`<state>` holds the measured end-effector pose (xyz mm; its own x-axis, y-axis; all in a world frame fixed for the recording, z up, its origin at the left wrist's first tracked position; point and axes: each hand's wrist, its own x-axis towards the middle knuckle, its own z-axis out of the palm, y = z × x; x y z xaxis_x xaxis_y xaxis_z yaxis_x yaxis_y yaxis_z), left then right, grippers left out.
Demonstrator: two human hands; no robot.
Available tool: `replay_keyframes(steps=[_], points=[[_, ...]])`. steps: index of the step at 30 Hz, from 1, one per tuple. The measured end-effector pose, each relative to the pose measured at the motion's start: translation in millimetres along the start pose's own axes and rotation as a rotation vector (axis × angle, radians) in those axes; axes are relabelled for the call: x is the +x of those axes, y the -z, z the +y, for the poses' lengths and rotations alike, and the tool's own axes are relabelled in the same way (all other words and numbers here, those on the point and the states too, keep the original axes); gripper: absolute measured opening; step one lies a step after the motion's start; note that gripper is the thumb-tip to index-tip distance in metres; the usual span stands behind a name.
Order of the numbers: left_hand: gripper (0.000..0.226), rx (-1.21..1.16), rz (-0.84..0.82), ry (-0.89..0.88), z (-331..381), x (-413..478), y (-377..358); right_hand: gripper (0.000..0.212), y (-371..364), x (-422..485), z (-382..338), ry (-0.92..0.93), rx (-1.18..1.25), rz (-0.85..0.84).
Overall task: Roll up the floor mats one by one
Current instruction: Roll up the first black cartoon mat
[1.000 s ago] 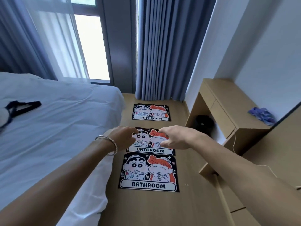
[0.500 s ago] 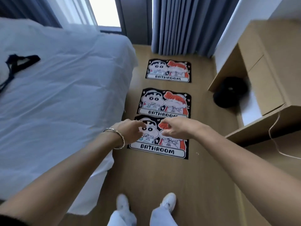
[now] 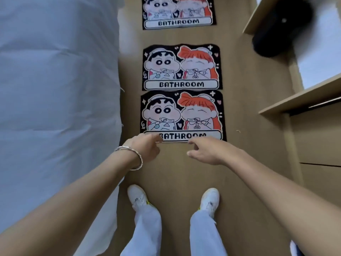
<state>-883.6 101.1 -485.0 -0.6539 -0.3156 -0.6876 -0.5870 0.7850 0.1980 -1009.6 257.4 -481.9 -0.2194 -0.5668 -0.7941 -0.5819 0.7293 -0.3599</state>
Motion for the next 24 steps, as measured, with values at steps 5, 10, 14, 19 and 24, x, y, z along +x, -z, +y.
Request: replay_keyframes(steps=[5, 10, 14, 19, 24], points=[[0.038, 0.02, -0.009, 0.036, -46, 93, -87, 0.052, -74, 115, 27, -0.023, 0.085, -0.001], [0.038, 0.051, -0.066, 0.115, -96, 162, -181, 0.049, -161, 216, 59, -0.053, 0.153, -0.008], [0.037, 0.058, -0.138, 0.17, -131, 203, -245, 0.051, -213, 275, 87, -0.083, 0.152, -0.065], [0.035, 0.045, -0.148, 0.229, -170, 261, -294, 0.049, -239, 338, 121, -0.099, 0.122, -0.074], [0.031, -0.017, -0.092, 0.309, -192, 308, -321, 0.049, -240, 390, 143, -0.07, 0.033, -0.044]])
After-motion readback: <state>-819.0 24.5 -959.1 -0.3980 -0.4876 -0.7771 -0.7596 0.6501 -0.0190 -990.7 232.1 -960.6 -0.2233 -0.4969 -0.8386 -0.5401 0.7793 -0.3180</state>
